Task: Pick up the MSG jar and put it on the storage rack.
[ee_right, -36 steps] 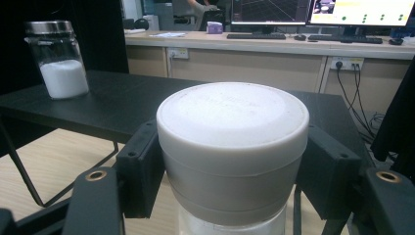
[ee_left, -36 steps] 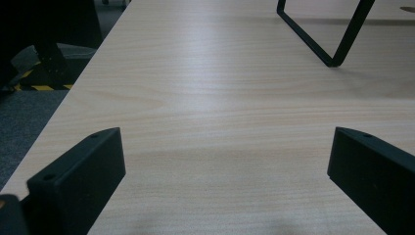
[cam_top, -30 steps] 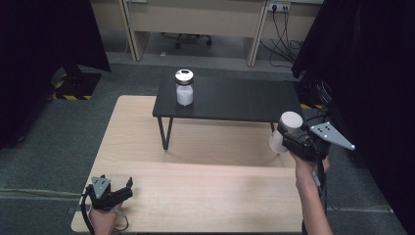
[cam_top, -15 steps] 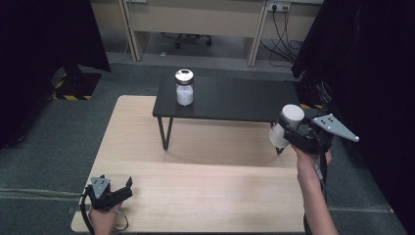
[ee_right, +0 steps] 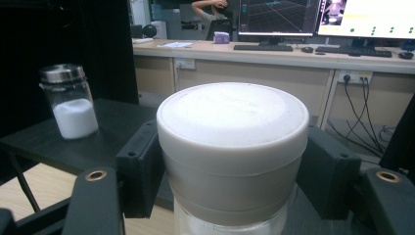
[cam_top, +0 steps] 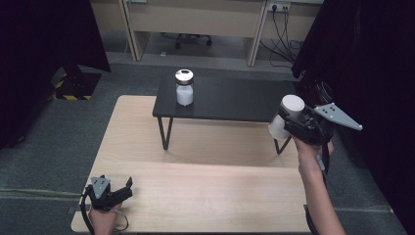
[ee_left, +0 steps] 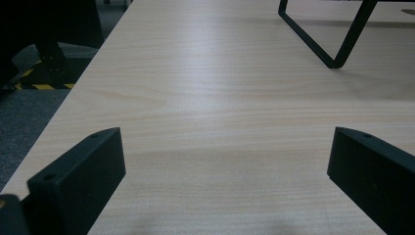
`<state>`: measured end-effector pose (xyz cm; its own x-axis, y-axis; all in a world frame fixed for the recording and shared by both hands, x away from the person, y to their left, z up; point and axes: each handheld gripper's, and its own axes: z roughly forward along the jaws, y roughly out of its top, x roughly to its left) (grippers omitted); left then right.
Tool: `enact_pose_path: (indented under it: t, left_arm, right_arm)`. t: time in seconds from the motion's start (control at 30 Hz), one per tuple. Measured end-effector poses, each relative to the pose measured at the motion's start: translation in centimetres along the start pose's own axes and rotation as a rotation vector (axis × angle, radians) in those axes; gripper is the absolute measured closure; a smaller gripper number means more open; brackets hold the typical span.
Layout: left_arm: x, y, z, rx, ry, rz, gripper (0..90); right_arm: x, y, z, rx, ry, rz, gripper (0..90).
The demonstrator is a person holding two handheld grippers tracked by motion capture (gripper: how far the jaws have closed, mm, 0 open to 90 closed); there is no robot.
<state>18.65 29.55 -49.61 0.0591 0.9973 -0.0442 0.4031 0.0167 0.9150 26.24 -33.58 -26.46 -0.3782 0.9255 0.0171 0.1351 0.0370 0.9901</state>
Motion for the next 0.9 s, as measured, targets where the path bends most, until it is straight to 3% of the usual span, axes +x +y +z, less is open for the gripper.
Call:
enact_pose_path:
  t: [0.53, 0.9]
  left_arm:
    - [0.1, 0.0, 0.0, -0.001, -0.005, -0.004, 0.2]
    - [0.2, 0.0, 0.0, -0.004, 0.000, -0.015, 0.0]
  right_arm:
    - [-1.0, -0.3, 2.1, -0.039, -0.048, 0.020, 33.8]
    - [-0.9, 0.8, 3.6, -0.043, -0.078, -0.007, 33.8]
